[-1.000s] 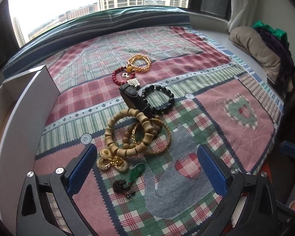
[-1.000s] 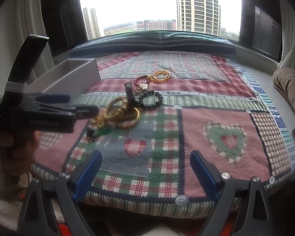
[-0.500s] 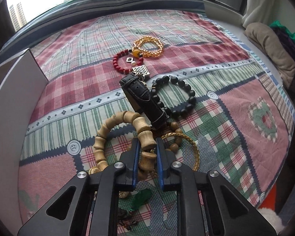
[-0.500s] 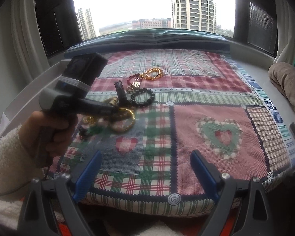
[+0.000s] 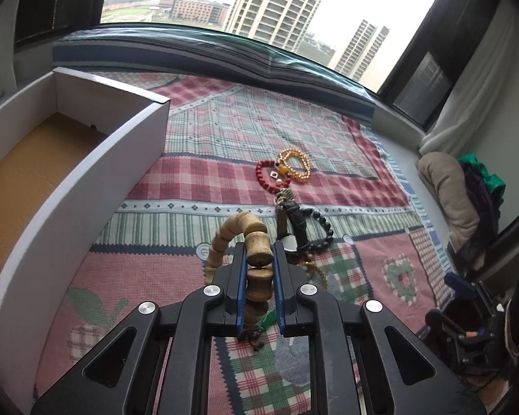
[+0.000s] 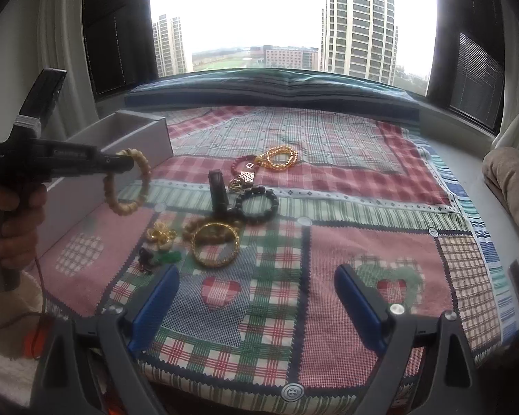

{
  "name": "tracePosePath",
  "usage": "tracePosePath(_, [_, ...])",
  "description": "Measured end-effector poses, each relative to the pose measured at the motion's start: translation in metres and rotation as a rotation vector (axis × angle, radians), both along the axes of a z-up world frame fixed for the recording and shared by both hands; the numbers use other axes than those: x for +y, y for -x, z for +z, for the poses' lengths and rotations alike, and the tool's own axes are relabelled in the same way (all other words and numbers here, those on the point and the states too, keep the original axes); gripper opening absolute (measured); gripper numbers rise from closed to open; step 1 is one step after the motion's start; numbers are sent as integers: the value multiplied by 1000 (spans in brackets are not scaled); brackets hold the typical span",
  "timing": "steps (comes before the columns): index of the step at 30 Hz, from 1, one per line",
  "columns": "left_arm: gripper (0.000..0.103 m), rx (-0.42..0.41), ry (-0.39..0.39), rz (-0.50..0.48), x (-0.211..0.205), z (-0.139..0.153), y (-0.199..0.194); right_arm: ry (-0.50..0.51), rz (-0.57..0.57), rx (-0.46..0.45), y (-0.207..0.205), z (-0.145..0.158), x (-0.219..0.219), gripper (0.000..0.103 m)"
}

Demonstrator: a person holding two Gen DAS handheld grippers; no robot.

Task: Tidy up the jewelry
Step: 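Grasp the wooden bead bracelet with the left tool while the right tool grasps the black watch, then carry the wooden bracelet and black watch into the white box with both tools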

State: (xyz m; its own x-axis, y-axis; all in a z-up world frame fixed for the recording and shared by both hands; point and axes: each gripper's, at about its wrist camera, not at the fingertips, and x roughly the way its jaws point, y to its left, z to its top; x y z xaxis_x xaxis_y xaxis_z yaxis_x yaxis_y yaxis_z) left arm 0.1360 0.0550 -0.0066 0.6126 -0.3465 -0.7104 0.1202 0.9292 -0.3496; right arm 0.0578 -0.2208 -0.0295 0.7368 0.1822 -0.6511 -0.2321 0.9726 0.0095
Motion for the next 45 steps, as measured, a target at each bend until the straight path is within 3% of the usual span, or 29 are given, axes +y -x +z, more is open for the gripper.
tracePosePath(4, [12,-1,6,56,23,0,21,-30,40,69,-60,1,9,93])
tracePosePath(7, [12,19,2,91,36,-7,34,-76,140,136,-107,-9,44,93])
tracePosePath(9, [12,34,7,106,43,-12,42,-50,196,170,-138,-23,76,92])
tracePosePath(12, [12,49,6,122,51,-16,56,34,191,216,-185,-50,111,89])
tracePosePath(14, [12,46,5,135,59,-15,66,71,180,269,-209,-66,118,53])
tracePosePath(15, [12,44,5,143,63,-15,71,83,177,293,-215,-70,117,18])
tracePosePath(18, [12,33,8,170,74,-10,78,32,161,295,-210,-58,102,18])
tracePosePath(23, [12,10,20,188,84,9,81,-6,193,207,-171,-13,92,18])
tracePosePath(29, [12,-37,89,202,121,60,92,1,331,115,-137,38,137,18])
tracePosePath(31, [12,-71,66,238,140,80,96,-25,400,77,-129,60,161,18])
tracePosePath(36, [12,-131,-86,395,193,111,96,-78,566,-5,-127,108,235,18])
tracePosePath(41, [12,-51,-161,517,247,85,74,-122,686,-26,-144,119,322,18])
tracePosePath(45, [12,74,-181,570,277,34,53,-125,730,20,-167,91,390,18])
